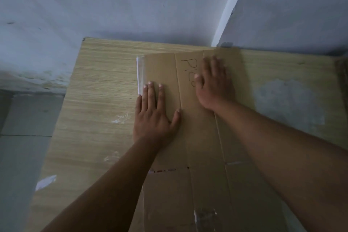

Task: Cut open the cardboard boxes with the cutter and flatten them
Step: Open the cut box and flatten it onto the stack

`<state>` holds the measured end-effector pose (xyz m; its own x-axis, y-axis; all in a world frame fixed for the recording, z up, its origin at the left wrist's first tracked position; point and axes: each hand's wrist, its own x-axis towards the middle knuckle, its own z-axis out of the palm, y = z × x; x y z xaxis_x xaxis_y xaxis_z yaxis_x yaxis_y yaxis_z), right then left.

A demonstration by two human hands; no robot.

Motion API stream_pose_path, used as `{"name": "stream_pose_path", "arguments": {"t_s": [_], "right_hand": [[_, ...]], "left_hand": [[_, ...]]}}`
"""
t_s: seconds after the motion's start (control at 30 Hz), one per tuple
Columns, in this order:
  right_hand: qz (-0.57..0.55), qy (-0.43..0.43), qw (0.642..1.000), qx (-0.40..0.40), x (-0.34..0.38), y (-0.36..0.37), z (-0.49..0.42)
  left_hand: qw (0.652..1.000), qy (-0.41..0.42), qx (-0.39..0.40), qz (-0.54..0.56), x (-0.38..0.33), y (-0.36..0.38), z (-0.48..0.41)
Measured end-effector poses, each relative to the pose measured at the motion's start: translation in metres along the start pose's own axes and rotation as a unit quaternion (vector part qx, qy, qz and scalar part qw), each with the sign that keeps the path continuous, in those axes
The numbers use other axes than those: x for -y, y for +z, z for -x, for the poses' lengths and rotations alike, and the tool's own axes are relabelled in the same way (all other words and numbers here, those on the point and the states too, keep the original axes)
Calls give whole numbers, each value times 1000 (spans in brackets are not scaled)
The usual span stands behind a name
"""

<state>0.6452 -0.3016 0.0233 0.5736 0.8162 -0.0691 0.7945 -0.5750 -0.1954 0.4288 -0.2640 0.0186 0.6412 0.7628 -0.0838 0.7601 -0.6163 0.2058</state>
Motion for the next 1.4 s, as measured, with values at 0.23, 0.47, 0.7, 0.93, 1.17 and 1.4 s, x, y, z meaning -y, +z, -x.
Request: {"name": "stream_pose_path", "arguments": {"t_s": [0.23, 0.47, 0.7, 0.93, 1.17, 1.4], "right_hand": [[-50, -25, 998, 33, 73, 7, -29], [-127, -173, 972, 93, 71, -4, -32], [0, 90, 995, -41, -37, 1, 38], [5, 170, 985, -39, -49, 2, 138], [-16, 167, 986, 6, -63, -6, 190], [-79, 279, 957, -26, -48, -22, 211]], "left_hand": [[1000, -19, -4, -3, 3, 6, -3], [1000, -16, -9, 6, 6, 8, -2], [999, -12, -18, 26, 4, 3, 0], [999, -9, -30, 37, 6, 2, -2], [983, -52, -34, 171, 8, -17, 7], [955, -145, -11, 259, -3, -24, 81]]}}
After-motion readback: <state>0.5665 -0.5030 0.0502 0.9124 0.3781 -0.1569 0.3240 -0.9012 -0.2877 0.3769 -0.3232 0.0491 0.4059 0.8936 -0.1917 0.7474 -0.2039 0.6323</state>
